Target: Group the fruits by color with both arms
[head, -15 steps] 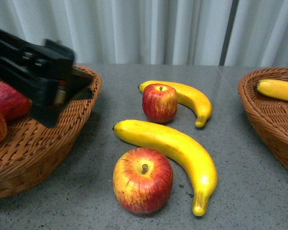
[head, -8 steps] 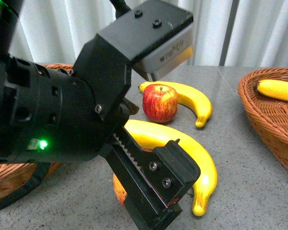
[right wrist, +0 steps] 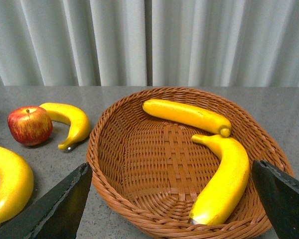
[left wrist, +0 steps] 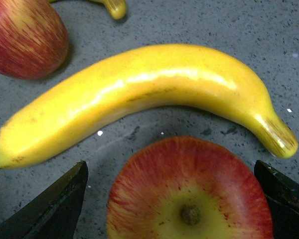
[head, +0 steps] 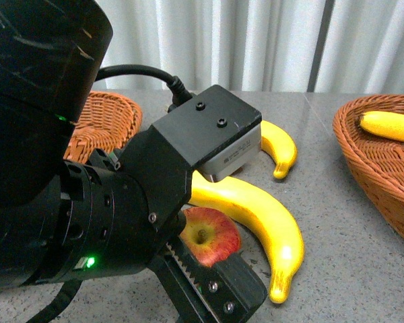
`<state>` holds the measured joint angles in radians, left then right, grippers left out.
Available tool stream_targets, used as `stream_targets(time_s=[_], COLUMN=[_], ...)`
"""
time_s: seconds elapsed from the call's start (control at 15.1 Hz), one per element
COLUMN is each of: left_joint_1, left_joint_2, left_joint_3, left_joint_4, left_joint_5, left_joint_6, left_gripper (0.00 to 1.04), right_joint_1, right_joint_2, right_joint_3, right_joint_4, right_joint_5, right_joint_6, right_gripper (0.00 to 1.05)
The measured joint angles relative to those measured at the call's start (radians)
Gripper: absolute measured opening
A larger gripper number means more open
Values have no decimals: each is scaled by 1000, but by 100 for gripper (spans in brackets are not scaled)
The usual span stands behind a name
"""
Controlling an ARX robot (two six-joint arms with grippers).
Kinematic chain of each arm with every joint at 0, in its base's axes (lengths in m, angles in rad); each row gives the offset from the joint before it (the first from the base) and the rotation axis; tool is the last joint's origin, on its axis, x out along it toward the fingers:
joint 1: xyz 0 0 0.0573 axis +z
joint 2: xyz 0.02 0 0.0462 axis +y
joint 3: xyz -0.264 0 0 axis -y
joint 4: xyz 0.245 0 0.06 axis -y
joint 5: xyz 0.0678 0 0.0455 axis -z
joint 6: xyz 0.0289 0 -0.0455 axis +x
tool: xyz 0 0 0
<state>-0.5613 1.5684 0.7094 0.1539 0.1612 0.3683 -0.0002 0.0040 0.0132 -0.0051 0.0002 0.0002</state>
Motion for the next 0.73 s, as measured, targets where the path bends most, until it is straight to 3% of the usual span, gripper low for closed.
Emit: stream_targets(time_s=[0.07,0.26,0.4,0.73], left_joint_1=[0,5,35,327], left_joint_2=[1,-9,-64,-201], left_joint_3=[-8,-19,-17,119], left_joint_4=[-8,-37,-82,-122], left_joint_5=[-3,-5,-19,-186], left_joint_6=[-3,-24,-28,-199], left_gripper=[98,72,69,69], right_joint_1=[0,0,0,0], right_joint_2=[0,0,0,0], right_joint_3=[0,0,0,0], right_joint_4=[0,0,0,0], right_joint_5=[0,0,0,0], right_joint_6=[0,0,0,0], right_gripper=[98,98,98,98])
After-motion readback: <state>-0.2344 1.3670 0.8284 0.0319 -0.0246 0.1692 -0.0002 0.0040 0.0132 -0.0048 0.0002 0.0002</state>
